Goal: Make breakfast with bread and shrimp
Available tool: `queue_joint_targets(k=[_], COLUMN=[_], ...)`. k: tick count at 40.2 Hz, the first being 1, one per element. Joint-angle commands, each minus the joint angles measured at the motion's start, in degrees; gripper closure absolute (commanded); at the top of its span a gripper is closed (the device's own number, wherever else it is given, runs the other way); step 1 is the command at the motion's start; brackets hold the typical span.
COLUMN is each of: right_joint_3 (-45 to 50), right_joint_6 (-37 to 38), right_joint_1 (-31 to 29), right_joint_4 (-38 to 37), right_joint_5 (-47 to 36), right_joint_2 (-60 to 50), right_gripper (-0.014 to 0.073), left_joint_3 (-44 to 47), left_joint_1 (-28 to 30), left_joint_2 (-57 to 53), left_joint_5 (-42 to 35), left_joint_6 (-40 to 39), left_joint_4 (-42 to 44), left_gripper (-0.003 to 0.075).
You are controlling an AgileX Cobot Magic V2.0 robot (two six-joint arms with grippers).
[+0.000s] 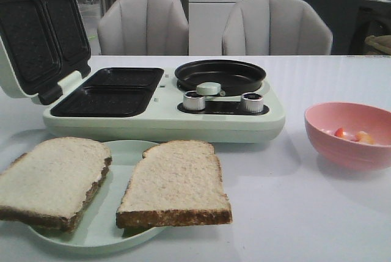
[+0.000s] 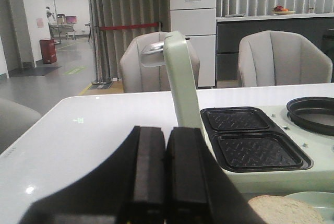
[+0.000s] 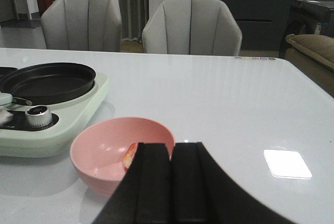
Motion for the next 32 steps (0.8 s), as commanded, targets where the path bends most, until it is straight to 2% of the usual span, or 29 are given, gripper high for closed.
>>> queue_joint_targets(k=[1, 16, 23, 32], right_joint_3=[-1.0, -1.0, -1.2, -8.3], right_joint_6=[-0.1, -0.1, -0.1, -0.1], right_joint_1=[0.0, 0.0, 0.0, 0.0], right_joint_4=[-0.5, -0.5, -0.5, -0.5], right_joint_5=[-5.4, -5.5, -8.1, -6.7], right_joint_2=[-0.6, -0.6, -0.6, -0.6], right_gripper=[0.0558, 0.0558, 0.0558, 0.0558], left_joint_3=[1.7, 1.7, 0.9, -9.0], left_joint_1=[-0.1, -0.1, -0.1, -0.1], left_joint_2=[-0.9, -0.9, -0.9, -0.8], left_joint_5=[-5.1, -5.1, -9.9, -9.8], left_joint_6=[-0.5, -0.5, -0.5, -0.5], left_joint_4=[-0.6, -0.7, -0.7, -0.7], left_gripper=[0.0622, 0.0622, 0.0622, 0.0622])
